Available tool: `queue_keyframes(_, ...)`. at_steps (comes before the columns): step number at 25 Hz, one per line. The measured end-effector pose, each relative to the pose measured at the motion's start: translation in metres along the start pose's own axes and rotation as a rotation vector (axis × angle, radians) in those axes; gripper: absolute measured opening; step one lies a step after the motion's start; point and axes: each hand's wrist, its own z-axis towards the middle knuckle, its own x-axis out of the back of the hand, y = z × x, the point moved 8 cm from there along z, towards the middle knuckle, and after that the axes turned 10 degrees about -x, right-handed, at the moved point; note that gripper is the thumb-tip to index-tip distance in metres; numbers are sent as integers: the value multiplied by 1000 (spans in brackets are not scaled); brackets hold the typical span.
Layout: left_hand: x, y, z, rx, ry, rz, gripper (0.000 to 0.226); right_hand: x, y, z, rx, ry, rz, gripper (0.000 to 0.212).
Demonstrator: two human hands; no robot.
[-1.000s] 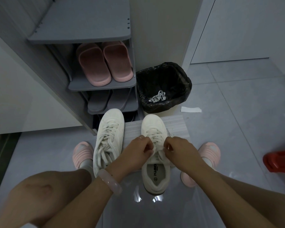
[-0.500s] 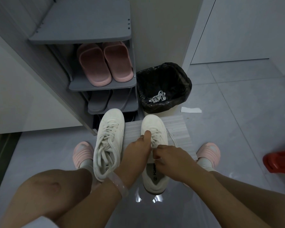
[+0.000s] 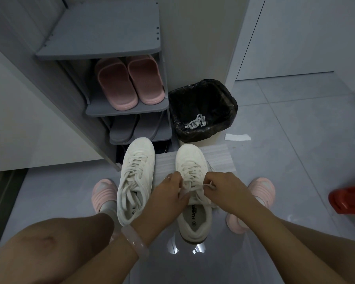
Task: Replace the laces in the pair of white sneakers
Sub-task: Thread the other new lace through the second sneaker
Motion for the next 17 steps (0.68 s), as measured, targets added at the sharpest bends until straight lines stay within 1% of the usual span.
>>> queue_keyframes(2,-1,-9,2,110,12,-44,28,6,2,1,-29,21,13,9)
queue_keyframes(5,1,-17,2,210,23,-114,29,16,11,3,-105,54,18,16)
queue_keyframes(8,1,-14,3,195,-8,-94,28,15,13,3,-128,26,-4,25)
queue_keyframes(9,1,-12,3,173,-20,-67,27,17,10,3,-111,44,23,26)
queue_keyframes(10,1,-9,3,145,-33,-35,25,19,7,3,-81,46,108,24)
queue_keyframes(11,0,-5,3,117,-48,-2,25,19,2,2,-38,-5,248,22)
queue_keyframes(12,-1,-2,3,94,-60,29,25,16,-5,0,2,-125,390,21)
queue_keyframes(13,-1,-1,4,83,-68,50,27,9,-11,-5,28,-286,462,24)
queue_keyframes(14,-1,-1,5,87,-69,53,28,-1,-13,-10,35,-435,419,30)
queue_keyframes(15,0,-2,6,99,-69,40,29,-10,-10,-14,52,-515,291,36)
queue_keyframes(16,0,-4,6,110,-71,21,30,-14,-5,-11,84,-477,135,40)
queue_keyframes(17,0,-5,7,114,-77,9,30,-10,-1,-4,113,-341,12,39)
